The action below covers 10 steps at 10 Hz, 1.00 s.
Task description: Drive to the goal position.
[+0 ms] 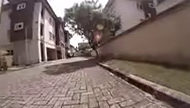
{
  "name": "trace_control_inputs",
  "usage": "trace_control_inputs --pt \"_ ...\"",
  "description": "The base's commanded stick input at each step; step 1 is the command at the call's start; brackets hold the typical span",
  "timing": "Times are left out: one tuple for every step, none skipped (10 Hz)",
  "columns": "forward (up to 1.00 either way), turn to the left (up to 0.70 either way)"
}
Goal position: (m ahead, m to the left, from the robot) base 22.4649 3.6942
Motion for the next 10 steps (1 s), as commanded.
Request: trace_control_inputs --pt "0.50 0.00" --pt "0.50 0.00" --pt "0.50 0.00" --pt "0.50 0.00" --pt "0.50 0.00" --pt "0.50 0.00" --pt "0.50 0.00" --pt "0.50 0.00" --pt "0.50 0.00" --pt "0.50 0.00"
